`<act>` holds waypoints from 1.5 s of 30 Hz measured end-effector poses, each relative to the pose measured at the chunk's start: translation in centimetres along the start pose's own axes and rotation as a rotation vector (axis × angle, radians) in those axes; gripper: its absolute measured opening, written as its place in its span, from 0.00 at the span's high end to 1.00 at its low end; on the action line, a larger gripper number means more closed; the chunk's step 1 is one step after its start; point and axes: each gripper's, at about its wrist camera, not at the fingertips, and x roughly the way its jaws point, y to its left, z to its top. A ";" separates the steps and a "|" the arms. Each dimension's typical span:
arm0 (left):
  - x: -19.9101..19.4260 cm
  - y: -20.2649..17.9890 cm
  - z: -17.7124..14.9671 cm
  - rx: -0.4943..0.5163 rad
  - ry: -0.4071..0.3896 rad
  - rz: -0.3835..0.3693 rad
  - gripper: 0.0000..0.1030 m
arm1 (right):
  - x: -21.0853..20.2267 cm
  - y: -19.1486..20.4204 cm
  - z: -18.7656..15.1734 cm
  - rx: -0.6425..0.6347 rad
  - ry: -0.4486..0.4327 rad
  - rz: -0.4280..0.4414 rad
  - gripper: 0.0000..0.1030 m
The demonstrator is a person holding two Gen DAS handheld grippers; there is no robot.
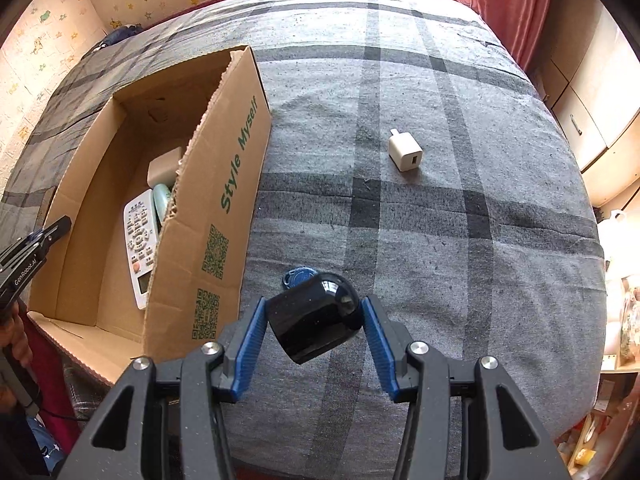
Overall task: Organize rigid objects
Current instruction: 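Lift the black object with the right tool and carry it over the box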
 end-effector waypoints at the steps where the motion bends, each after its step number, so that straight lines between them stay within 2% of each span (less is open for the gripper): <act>1: 0.0 0.0 0.0 0.000 0.000 0.000 0.88 | -0.2 0.1 0.3 -0.003 -0.004 0.000 0.49; 14: 0.0 -0.1 0.1 0.000 0.000 -0.001 0.88 | -3.4 3.3 3.4 -0.064 -0.073 0.033 0.49; 28: -0.1 -0.2 0.1 0.001 0.000 -0.002 0.88 | -3.8 8.2 6.7 -0.149 -0.108 0.082 0.49; 38: 0.0 -0.1 0.1 -0.003 -0.001 -0.009 0.88 | -0.8 12.4 8.7 -0.201 -0.088 0.092 0.49; 45: 0.0 0.1 0.0 -0.001 -0.004 -0.014 0.88 | 2.1 13.9 9.5 -0.199 -0.047 0.078 0.49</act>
